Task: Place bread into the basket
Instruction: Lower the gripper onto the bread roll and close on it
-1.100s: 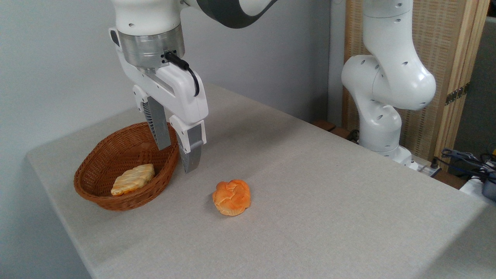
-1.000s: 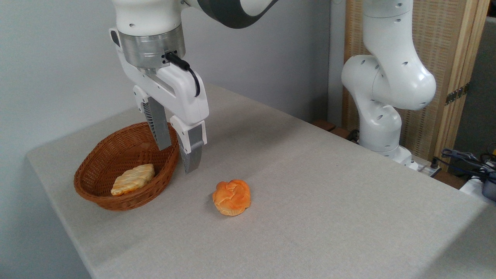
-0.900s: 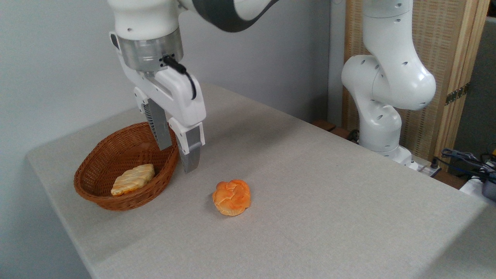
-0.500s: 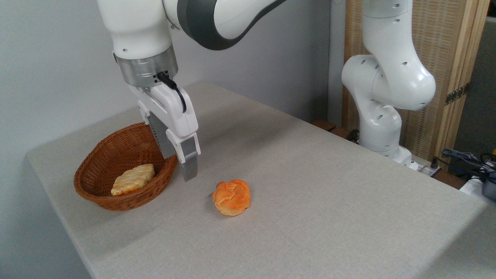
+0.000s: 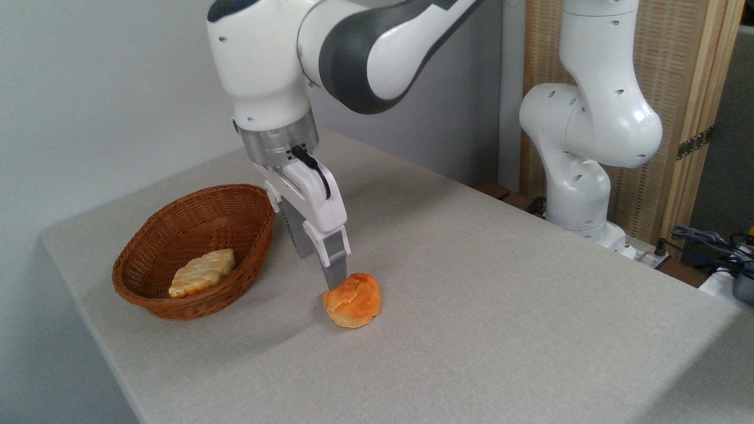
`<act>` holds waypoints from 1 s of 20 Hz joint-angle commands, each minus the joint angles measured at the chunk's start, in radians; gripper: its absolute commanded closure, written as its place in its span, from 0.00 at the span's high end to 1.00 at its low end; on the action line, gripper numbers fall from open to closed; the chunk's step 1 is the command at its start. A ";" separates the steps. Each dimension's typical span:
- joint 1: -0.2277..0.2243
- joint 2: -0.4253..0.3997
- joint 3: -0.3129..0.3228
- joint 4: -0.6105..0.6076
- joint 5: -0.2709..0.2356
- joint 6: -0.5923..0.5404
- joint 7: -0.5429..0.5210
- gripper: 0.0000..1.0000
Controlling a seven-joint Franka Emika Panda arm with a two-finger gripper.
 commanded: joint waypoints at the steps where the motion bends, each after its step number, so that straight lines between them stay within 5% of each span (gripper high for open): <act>1: -0.002 -0.024 0.002 -0.083 0.062 0.044 0.025 1.00; 8: -0.001 -0.003 0.002 -0.147 0.070 0.148 0.040 0.99; 9: -0.001 0.002 0.002 -0.147 0.070 0.148 0.042 0.86; 11: -0.001 0.008 0.002 -0.147 0.070 0.150 0.051 0.44; 12: -0.001 0.011 0.002 -0.147 0.070 0.150 0.061 0.34; 20: -0.001 0.012 0.002 -0.146 0.070 0.150 0.063 0.28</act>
